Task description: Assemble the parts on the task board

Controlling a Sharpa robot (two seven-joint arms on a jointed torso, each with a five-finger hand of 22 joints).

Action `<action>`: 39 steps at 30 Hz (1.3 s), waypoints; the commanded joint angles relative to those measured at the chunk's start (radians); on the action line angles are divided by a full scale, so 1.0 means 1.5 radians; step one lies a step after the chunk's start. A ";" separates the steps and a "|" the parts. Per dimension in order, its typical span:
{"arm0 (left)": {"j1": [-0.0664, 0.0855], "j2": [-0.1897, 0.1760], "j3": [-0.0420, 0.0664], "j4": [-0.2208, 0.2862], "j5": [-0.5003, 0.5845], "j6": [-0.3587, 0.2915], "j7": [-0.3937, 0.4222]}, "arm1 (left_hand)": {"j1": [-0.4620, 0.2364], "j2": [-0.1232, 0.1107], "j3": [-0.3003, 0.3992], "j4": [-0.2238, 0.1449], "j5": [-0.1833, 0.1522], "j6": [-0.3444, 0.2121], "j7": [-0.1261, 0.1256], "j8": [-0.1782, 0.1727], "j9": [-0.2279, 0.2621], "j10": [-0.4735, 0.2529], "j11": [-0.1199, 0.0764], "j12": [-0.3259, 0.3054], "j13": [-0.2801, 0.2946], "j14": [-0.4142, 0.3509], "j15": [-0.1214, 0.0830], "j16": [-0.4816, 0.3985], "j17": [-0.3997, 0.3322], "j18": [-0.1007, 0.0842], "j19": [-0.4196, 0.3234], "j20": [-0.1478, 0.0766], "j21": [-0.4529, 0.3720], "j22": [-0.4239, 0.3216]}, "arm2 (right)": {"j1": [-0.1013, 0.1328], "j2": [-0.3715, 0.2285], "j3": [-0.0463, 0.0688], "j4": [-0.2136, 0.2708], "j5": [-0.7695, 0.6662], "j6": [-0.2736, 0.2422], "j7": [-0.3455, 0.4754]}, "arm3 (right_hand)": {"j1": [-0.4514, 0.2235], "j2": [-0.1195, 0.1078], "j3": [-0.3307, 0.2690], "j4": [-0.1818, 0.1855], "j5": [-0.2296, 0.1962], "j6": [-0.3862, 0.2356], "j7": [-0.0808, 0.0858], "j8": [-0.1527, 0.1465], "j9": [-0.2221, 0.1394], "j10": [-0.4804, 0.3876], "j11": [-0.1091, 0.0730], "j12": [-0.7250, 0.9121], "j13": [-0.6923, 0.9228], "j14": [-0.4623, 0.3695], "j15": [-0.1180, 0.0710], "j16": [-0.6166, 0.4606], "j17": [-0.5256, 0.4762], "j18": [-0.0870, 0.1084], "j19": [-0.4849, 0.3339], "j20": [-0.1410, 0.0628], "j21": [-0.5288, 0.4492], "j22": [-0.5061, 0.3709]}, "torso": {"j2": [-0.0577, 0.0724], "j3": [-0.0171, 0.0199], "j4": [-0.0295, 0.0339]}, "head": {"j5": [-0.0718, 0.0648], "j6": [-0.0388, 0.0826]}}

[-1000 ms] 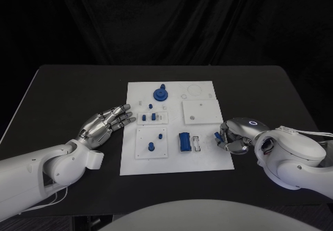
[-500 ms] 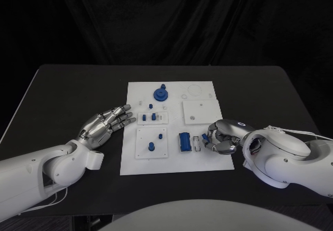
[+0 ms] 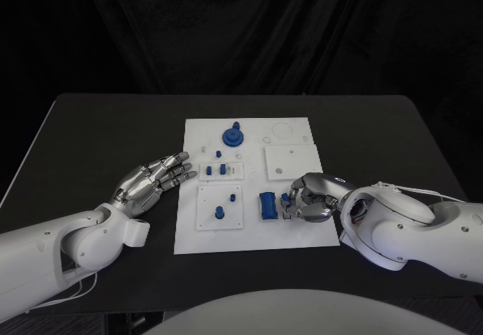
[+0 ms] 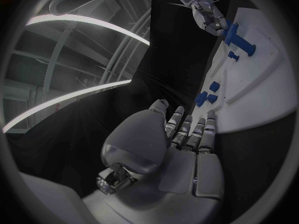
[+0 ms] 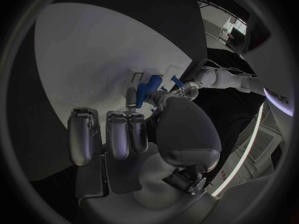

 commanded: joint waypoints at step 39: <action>-0.004 0.006 -0.002 -0.008 0.002 0.003 -0.019 | -0.006 0.002 0.003 -0.002 0.004 0.000 0.002 0.003 0.000 -0.002 -0.001 0.000 0.000 -0.003 0.000 0.002 0.001 -0.008 0.000 0.004 -0.004 -0.002 | -0.010 0.006 0.000 -0.008 0.011 0.018 -0.027 | -0.089 0.033 -0.095 0.021 -0.127 0.019 0.005 -0.039 0.013 0.068 0.004 0.002 0.176 0.071 0.003 0.002 0.176 -0.002 0.035 0.002 -0.022 0.150 | 0.000 0.0006 -0.0019 | 0.002 0.000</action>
